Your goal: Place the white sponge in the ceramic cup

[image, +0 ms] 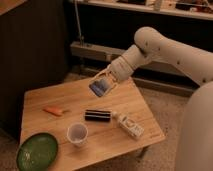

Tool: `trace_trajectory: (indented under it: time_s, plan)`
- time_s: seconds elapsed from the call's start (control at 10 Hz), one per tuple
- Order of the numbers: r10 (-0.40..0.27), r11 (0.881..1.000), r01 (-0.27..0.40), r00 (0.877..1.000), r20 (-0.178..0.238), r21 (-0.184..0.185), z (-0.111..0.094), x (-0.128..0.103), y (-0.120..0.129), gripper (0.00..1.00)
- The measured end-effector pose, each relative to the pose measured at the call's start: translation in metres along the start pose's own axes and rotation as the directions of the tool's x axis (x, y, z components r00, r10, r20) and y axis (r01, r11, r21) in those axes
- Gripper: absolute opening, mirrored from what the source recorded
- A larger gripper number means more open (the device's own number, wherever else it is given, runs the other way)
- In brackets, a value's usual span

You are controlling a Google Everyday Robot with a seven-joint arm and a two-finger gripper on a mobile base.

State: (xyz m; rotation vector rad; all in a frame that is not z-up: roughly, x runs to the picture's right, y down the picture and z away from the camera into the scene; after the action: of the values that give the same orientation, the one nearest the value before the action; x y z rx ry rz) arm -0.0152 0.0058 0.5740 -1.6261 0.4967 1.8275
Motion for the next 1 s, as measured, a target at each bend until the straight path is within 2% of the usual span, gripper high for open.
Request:
trace_trajectory:
  time_s: [0.1, 0.2, 0.3, 0.4, 0.6, 0.7, 0.8, 1.0]
  plan:
    - [0.01, 1.0, -0.01, 0.998, -0.061, 0.001, 0.012, 0.021, -0.009, 0.0]
    - [0.014, 1.0, -0.013, 0.995, -0.096, 0.009, 0.026, 0.034, -0.015, 0.0]
    - [0.013, 1.0, -0.01, 0.991, -0.135, 0.02, 0.046, 0.048, -0.017, 0.0]
    - [0.016, 0.999, -0.009, 0.982, -0.187, 0.037, 0.075, 0.061, -0.017, 0.0]
    - [0.021, 0.998, -0.005, 0.965, -0.262, 0.061, 0.122, 0.064, -0.009, 0.0]
    - [0.019, 0.997, 0.005, 0.951, -0.308, 0.076, 0.15, 0.059, 0.001, 0.0]
    - [0.023, 0.996, 0.008, 0.939, -0.342, 0.088, 0.168, 0.055, 0.007, 0.0]
    - [0.05, 0.994, -0.008, 0.917, -0.395, 0.107, 0.189, 0.05, 0.011, 0.0]
